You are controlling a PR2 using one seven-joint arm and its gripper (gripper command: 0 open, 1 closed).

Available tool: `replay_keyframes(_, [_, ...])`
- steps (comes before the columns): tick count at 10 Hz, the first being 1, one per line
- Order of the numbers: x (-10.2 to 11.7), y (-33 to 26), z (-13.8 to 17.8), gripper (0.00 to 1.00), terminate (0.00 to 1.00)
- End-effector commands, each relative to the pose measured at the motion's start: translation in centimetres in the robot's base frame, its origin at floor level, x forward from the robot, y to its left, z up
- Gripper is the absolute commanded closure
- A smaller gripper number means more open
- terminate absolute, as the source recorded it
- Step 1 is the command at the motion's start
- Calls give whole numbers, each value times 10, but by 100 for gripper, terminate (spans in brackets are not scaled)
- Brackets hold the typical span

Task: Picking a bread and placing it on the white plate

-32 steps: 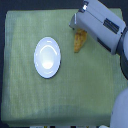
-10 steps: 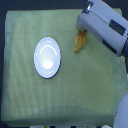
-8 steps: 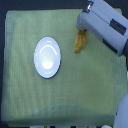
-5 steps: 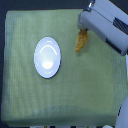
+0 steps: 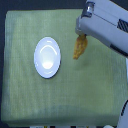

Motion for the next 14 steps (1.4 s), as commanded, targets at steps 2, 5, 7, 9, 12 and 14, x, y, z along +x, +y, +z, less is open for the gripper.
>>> replay_keyframes(2, [-35, 106, 36, 100, 0])
replay_keyframes(5, [-40, 164, 35, 100, 0])
replay_keyframes(7, [-44, 197, 28, 100, 0])
replay_keyframes(9, [-47, 219, 10, 100, 0])
replay_keyframes(12, [-42, 244, -23, 100, 0])
replay_keyframes(14, [-43, 245, -43, 100, 0])
